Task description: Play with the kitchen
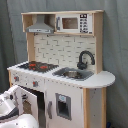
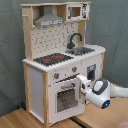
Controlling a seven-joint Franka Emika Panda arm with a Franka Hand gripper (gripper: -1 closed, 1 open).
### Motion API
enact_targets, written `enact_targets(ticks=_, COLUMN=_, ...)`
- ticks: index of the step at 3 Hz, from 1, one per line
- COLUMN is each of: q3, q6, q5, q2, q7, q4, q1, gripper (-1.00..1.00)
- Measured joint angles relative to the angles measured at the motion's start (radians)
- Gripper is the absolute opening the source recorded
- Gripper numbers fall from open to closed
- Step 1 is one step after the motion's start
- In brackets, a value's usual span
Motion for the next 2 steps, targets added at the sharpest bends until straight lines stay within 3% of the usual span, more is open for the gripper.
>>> enact_targets(ticks=2, q3=0.037, q6=-0.135, q5=0.085, q2=0.067, q7=-0.064, q4=0.0, q1=0.062, gripper=-1.0)
